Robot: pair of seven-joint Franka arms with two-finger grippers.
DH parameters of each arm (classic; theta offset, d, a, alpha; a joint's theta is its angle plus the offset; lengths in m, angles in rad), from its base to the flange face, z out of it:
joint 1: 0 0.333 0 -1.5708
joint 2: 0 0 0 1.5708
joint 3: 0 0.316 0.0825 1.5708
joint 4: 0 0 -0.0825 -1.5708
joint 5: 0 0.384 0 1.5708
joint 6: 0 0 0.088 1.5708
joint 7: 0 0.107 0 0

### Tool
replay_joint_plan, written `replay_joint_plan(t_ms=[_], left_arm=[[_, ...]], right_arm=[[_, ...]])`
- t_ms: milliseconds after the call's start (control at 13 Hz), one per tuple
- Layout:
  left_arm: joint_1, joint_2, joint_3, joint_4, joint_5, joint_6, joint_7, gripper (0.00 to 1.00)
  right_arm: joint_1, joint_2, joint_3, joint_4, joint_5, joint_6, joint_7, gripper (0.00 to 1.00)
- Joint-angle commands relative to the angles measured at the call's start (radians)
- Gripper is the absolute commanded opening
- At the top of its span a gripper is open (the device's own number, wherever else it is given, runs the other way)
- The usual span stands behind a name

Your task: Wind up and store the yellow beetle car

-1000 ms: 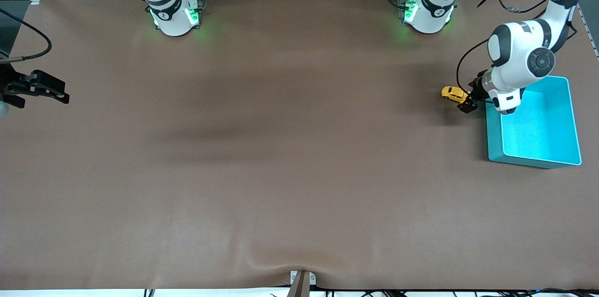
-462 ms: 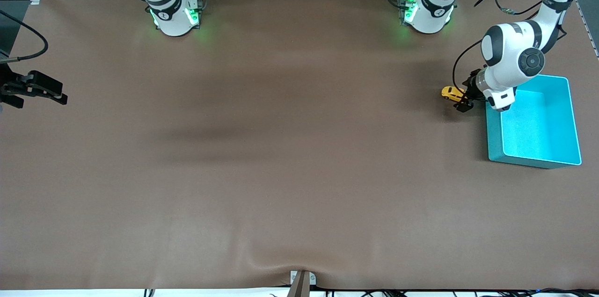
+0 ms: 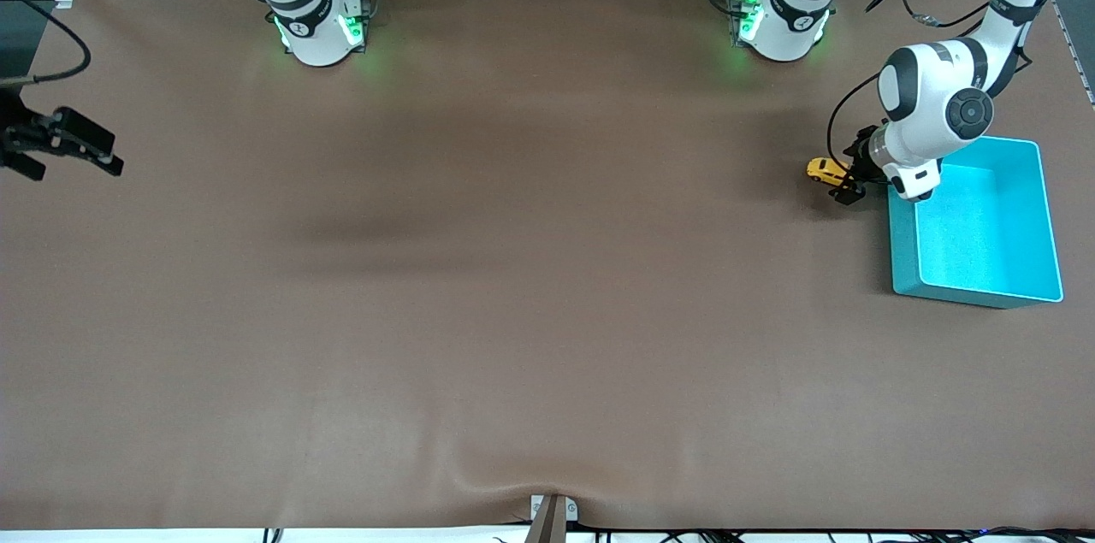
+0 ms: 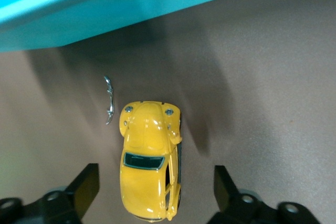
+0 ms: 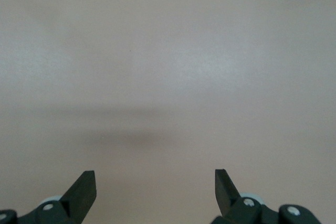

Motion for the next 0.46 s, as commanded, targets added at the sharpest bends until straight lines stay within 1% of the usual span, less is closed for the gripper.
replay_joint_plan(t_ms=[0,154,231,308,385], left_arm=[[0.005,-0.001,-0.004,-0.006,0.009,0.019,-0.045,0.83],[0.004,0.001,-0.004,-0.006,0.011,0.019,-0.056,0.69],[0.002,0.001,-0.004,-0.006,0.011,0.019,-0.058,0.60],[0.002,0.003,-0.004,-0.006,0.011,0.019,-0.056,0.56],[-0.001,0.004,-0.004,-0.006,0.011,0.018,-0.056,0.50]], right_arm=[[0.073,-0.056,-0.073,-0.043,0.015,-0.005,0.016,1.00],[0.079,-0.056,-0.082,-0.043,0.015,-0.019,0.016,1.00],[0.094,-0.056,-0.100,-0.043,0.015,-0.022,0.016,1.00],[0.105,-0.055,-0.116,-0.042,0.015,-0.023,0.016,1.00],[0.105,-0.053,-0.117,-0.042,0.013,-0.023,0.014,1.00]])
